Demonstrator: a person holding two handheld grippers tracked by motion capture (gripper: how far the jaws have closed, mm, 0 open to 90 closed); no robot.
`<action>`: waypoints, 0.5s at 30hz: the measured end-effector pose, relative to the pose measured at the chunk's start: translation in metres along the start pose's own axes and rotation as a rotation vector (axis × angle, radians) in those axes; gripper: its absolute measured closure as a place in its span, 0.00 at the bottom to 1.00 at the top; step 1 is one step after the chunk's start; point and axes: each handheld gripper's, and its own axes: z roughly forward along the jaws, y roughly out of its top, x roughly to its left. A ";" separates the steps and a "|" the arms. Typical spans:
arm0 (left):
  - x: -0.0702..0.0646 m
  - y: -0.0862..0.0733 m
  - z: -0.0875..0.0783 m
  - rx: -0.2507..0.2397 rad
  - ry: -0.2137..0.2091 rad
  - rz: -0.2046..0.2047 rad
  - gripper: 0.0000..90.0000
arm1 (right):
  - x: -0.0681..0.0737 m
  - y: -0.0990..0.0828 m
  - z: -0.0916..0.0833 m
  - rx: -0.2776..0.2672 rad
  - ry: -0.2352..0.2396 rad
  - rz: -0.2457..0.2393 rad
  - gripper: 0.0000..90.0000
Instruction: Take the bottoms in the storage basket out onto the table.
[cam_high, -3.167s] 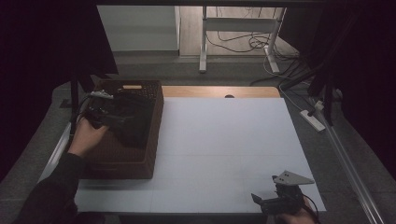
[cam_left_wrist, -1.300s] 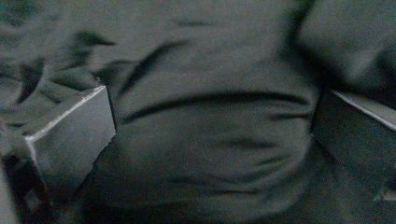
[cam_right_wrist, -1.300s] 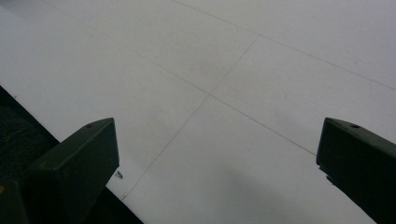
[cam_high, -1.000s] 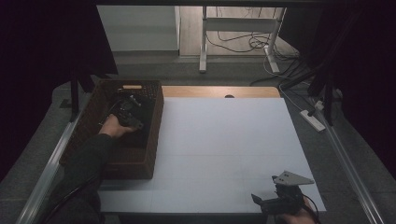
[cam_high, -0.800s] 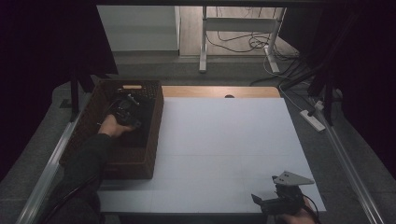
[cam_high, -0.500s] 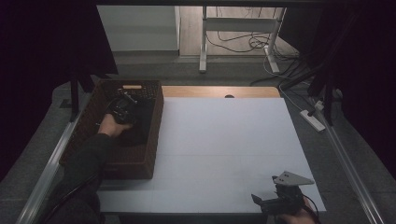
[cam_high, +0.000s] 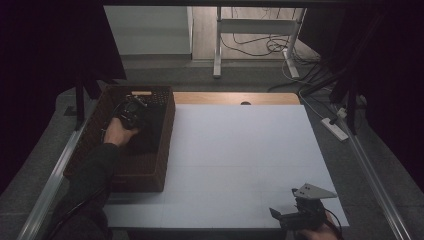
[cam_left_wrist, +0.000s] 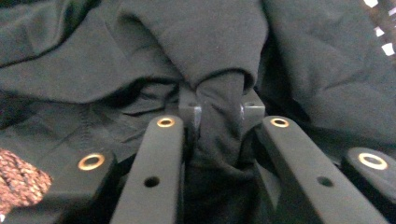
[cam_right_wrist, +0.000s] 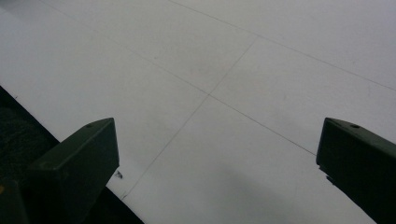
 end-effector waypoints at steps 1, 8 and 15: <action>0.000 0.000 -0.002 -0.010 0.000 -0.002 0.86 | 0.000 0.000 0.000 0.000 0.000 0.000 0.00; 0.002 -0.002 -0.020 -0.097 -0.022 -0.027 0.86 | 0.000 0.000 0.000 0.001 0.000 0.002 0.00; 0.002 -0.003 -0.035 -0.160 -0.029 -0.025 0.86 | 0.000 0.000 0.000 0.001 0.000 0.005 0.00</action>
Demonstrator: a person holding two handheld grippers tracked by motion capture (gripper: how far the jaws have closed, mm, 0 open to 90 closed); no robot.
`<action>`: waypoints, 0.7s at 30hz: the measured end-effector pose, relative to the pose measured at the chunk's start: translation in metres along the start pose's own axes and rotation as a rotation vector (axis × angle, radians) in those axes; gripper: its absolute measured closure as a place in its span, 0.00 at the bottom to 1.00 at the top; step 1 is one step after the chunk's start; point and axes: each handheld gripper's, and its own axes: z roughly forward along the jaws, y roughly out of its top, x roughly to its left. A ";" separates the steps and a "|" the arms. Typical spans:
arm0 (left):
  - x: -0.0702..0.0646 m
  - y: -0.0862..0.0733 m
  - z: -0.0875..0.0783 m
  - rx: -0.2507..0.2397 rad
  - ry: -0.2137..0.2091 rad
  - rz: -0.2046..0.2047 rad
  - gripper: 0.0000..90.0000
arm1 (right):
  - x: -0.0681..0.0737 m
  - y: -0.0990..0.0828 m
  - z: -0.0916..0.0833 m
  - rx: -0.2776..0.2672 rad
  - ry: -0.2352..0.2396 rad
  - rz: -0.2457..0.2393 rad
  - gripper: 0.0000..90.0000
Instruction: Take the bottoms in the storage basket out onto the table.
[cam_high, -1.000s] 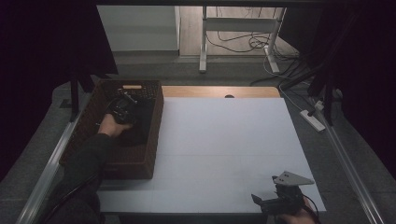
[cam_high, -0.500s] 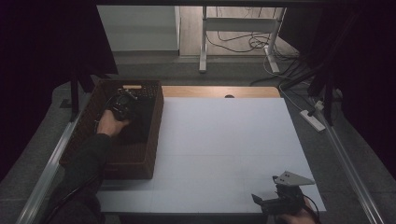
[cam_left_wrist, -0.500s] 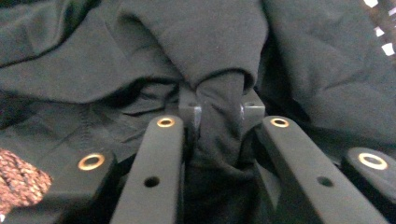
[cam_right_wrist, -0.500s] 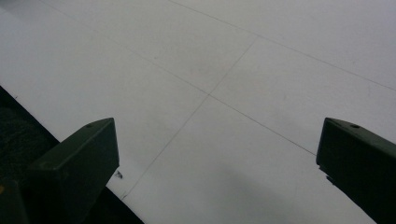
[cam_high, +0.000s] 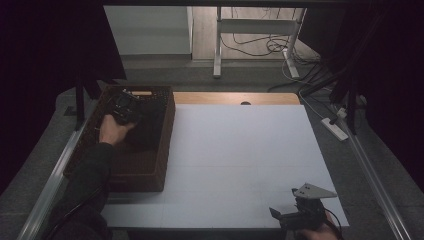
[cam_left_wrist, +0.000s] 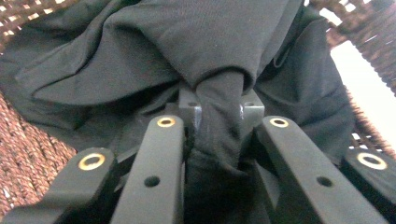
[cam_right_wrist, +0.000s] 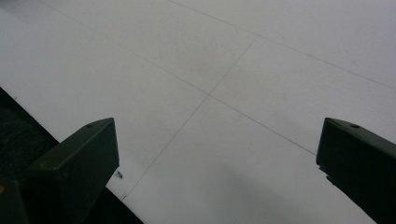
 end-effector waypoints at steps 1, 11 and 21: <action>-0.001 0.000 -0.002 -0.008 0.002 0.005 0.86 | 0.000 0.000 0.000 -0.001 0.000 0.001 0.00; -0.006 0.006 -0.033 -0.077 0.010 0.029 0.86 | 0.000 0.000 0.000 0.003 -0.001 0.000 0.00; -0.010 0.012 -0.062 -0.126 0.017 0.042 0.86 | 0.000 0.000 0.001 0.006 -0.001 -0.002 0.00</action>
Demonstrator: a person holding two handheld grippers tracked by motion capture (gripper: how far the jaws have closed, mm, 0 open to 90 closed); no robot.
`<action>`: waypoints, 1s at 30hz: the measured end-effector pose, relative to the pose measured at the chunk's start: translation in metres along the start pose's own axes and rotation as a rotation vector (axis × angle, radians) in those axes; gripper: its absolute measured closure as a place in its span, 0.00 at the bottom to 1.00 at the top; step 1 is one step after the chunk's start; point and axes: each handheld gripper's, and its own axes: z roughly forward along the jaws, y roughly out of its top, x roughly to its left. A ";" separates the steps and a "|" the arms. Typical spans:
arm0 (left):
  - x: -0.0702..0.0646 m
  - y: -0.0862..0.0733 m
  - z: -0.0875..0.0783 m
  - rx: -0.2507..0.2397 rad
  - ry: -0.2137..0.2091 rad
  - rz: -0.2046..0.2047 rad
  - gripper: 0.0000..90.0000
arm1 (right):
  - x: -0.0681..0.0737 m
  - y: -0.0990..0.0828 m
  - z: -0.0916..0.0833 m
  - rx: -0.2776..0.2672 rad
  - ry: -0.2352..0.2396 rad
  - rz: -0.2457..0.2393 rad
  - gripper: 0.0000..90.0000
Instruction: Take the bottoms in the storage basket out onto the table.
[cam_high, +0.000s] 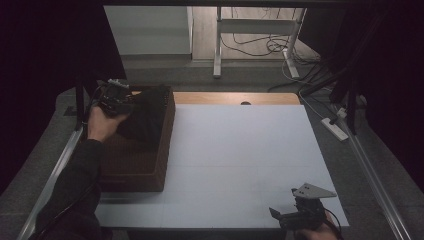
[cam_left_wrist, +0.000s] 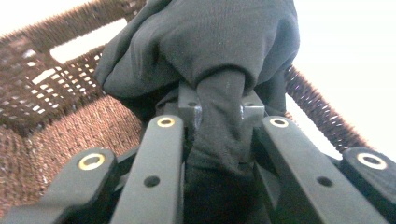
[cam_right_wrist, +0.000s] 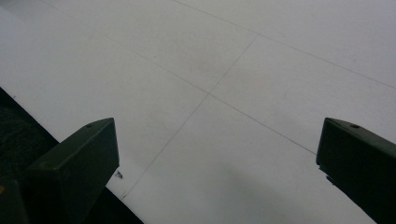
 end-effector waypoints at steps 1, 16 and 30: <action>0.000 0.001 -0.003 -0.003 0.004 0.003 0.86 | 0.000 0.000 0.000 0.000 0.000 0.000 0.00; -0.001 0.016 -0.038 -0.050 0.032 0.001 0.86 | 0.000 0.000 0.000 0.003 0.001 0.001 0.00; 0.005 0.024 -0.071 -0.092 0.026 -0.034 0.86 | 0.000 0.000 0.001 0.007 0.001 -0.001 0.00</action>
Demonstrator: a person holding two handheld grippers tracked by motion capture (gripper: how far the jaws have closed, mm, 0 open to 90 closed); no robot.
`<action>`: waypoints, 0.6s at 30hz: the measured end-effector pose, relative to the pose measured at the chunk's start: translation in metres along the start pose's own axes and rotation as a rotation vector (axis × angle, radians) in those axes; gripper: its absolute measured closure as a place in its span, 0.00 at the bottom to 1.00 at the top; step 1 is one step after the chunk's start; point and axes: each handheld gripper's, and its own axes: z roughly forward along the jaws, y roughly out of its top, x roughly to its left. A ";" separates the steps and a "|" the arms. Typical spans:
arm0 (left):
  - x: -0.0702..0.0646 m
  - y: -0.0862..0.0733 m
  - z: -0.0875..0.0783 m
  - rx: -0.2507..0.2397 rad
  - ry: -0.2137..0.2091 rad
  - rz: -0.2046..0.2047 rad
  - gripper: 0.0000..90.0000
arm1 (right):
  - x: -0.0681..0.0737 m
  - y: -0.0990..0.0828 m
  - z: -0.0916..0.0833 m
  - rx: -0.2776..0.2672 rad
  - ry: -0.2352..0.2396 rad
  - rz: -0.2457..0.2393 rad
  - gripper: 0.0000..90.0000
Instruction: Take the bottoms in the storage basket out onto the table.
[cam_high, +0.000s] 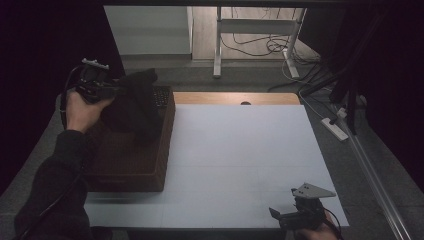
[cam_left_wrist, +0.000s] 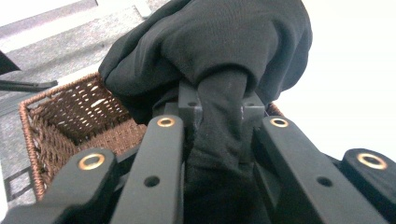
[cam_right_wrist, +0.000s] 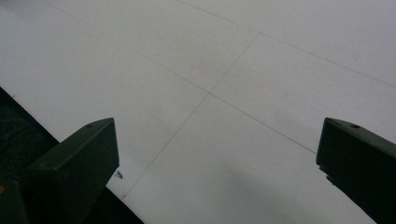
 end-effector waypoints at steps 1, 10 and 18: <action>0.000 0.001 -0.002 -0.005 -0.005 -0.003 0.86 | 0.000 0.000 0.000 0.000 0.000 0.000 0.00; -0.005 0.013 -0.017 -0.042 -0.052 -0.014 0.86 | 0.000 0.000 0.000 0.000 0.000 0.000 0.00; -0.011 0.025 -0.028 -0.062 -0.077 -0.018 0.86 | 0.000 0.000 0.000 0.000 0.001 -0.001 0.00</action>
